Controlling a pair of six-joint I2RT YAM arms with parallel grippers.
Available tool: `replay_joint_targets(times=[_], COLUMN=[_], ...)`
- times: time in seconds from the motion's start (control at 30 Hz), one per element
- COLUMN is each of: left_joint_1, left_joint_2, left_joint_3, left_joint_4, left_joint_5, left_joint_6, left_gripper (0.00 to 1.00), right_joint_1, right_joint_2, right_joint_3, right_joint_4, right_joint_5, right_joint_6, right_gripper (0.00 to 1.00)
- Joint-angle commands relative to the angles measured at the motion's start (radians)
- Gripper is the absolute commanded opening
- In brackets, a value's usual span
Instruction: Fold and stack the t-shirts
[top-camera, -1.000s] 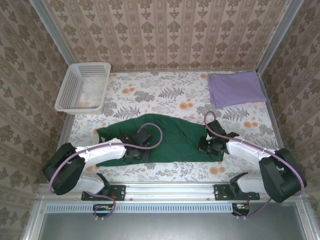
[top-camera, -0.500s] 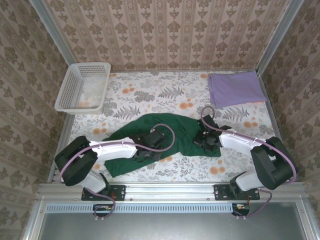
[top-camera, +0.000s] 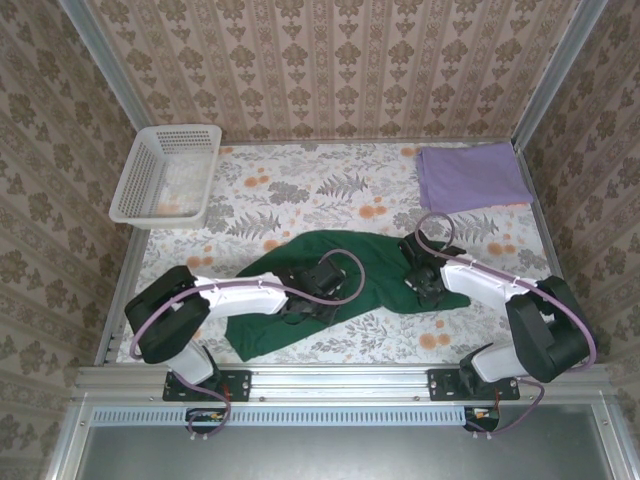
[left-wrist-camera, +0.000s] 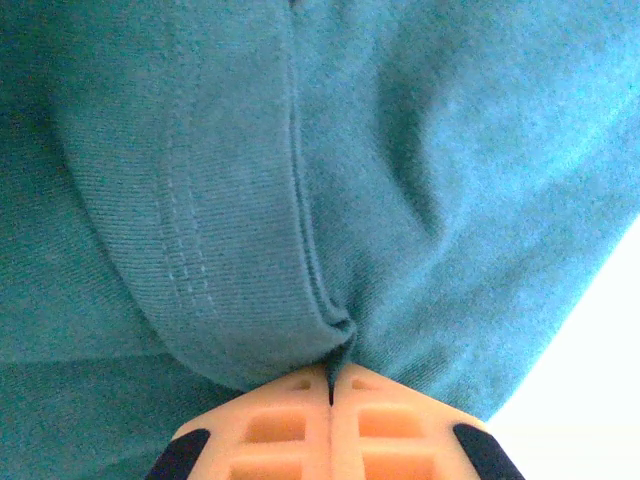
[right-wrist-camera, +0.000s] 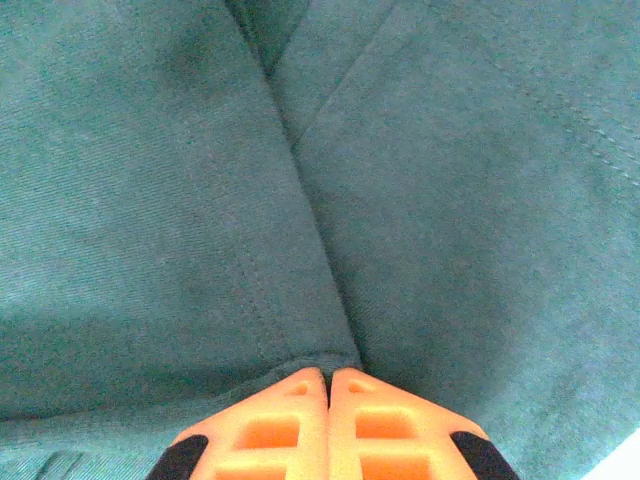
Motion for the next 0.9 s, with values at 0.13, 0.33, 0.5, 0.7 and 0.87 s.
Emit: replay_joint_targets(times=[0.13, 0.33, 0.5, 0.7, 0.87], left_joint_1=[-0.018, -0.04, -0.042, 0.076, 0.229], left_joint_2=[0.07, 0.091, 0.055, -0.084, -0.16], left_joint_3=[0.044, 0.096, 0.117, 0.138, 0.19], left_joint_4=[-0.011, -0.012, -0.037, -0.113, -0.136], left_joint_5=[0.059, 0.068, 0.049, -0.007, 0.006], left_joint_6=[0.028, 0.029, 0.027, 0.064, 0.139], left_gripper=[0.0, 0.0, 0.0, 0.0, 0.0], right_joint_1=[-0.099, -0.218, -0.265, -0.267, -0.266], right_joint_2=[0.01, -0.084, -0.155, -0.333, -0.388], right_joint_3=[0.026, -0.029, -0.074, -0.12, -0.064], right_joint_4=[-0.181, -0.153, -0.149, -0.054, 0.043], right_joint_5=[0.105, 0.081, 0.064, 0.023, -0.008], right_joint_6=[-0.006, -0.049, -0.062, -0.153, -0.279], right_gripper=[0.0, 0.0, 0.0, 0.0, 0.0])
